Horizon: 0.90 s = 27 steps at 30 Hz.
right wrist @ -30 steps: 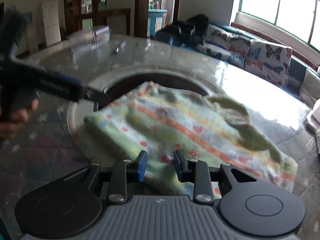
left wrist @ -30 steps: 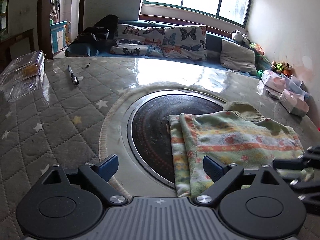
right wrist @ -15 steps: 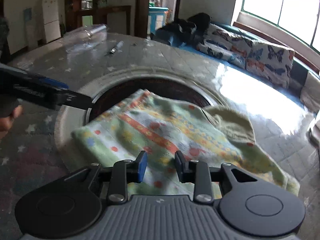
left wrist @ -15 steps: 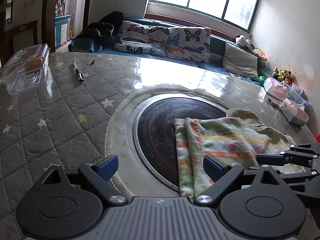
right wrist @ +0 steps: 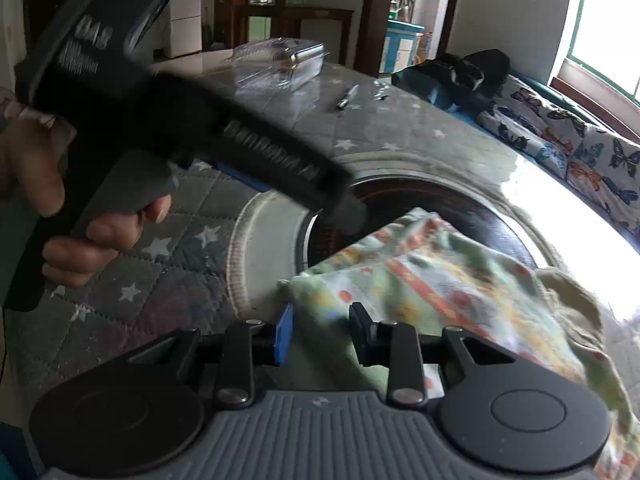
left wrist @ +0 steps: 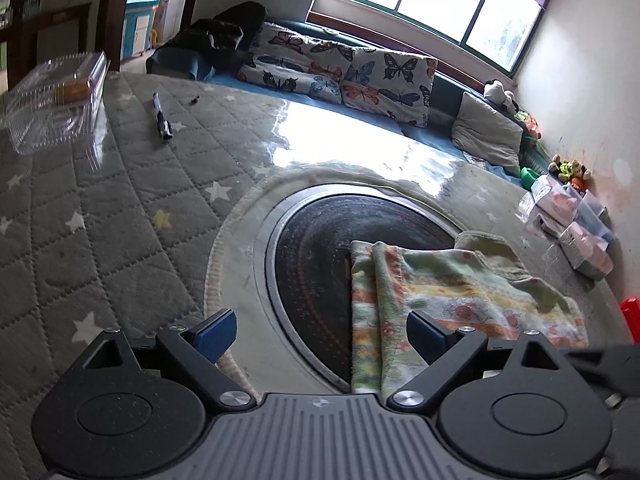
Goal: Fold clothes
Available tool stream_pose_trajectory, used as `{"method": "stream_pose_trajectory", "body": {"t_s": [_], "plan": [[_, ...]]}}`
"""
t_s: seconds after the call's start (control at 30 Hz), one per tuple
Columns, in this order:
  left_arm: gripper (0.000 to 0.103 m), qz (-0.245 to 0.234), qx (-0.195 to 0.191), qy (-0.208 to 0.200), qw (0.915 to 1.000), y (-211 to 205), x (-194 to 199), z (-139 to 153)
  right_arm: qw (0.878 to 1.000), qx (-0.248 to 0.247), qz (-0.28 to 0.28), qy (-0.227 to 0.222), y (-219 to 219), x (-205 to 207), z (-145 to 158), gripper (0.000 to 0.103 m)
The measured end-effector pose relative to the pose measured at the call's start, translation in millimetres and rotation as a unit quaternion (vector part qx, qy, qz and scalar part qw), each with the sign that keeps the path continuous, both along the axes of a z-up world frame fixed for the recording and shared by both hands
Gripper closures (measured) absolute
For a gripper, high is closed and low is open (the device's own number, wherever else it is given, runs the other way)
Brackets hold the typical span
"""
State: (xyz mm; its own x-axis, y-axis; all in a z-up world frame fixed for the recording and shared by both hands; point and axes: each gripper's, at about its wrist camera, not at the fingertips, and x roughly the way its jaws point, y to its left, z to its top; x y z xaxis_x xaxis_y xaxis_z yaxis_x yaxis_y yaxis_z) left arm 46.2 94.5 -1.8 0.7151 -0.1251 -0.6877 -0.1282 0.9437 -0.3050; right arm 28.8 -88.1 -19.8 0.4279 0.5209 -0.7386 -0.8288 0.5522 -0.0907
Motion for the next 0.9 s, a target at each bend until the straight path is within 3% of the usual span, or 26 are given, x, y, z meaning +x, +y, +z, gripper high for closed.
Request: {"method": "stream_pose_trajectory", "body": {"t_s": [0.17,0.23,0.33,0.73,0.83,0.9], "plan": [[0.009,0.004,-0.038,0.008,0.9992,4,4,0,1.000,-0.001,-0.003,-0.004,8,0,-7,0.071],[0.009,0.003,-0.049,0.011,0.9987,3,5,1,1.000,-0.001,-0.007,-0.007,7,0,-6,0.082],[0.009,0.004,-0.063,0.016,0.9979,1,7,0,1.000,0.012,-0.013,-0.002,4,2,-2,0.091],[0.008,0.022,-0.133,0.049,0.9897,-12,23,-7,0.995,0.090,-0.047,0.014,-32,9,35,0.095],[0.011,0.016,-0.152,0.053,0.9869,-17,28,-9,0.994,0.100,-0.050,0.014,-41,8,41,0.096],[0.020,0.011,-0.163,0.058,0.9848,-20,31,-12,0.993,0.104,-0.051,0.016,-45,7,42,0.096]]}}
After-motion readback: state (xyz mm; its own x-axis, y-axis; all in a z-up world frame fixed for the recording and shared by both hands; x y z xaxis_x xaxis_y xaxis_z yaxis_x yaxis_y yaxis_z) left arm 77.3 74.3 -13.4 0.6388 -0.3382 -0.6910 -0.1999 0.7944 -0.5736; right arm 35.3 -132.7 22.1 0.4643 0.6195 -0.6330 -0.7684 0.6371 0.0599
